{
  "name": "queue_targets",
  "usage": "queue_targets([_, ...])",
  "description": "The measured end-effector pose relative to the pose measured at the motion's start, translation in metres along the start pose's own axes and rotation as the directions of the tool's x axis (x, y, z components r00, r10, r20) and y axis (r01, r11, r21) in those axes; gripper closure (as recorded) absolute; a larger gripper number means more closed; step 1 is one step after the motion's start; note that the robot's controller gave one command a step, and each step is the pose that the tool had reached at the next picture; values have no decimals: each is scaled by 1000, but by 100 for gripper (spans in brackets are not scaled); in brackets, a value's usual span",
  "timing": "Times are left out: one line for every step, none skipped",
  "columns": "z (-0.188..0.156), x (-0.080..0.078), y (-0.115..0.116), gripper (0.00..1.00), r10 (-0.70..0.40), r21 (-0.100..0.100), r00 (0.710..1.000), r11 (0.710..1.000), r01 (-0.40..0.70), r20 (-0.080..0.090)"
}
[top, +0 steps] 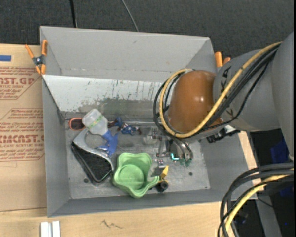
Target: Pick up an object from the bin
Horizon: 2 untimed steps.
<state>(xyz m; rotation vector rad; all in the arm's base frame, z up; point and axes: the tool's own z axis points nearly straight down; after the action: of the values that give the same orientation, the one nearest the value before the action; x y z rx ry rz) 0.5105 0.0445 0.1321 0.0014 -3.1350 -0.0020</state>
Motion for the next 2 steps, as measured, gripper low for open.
queue_targets([-3, -2, 0, 0, 0, 0, 1000, 1000, 0, 7])
queue_targets([49, -10, 10, 100, -322, 9, 946, 947, 322, 25])
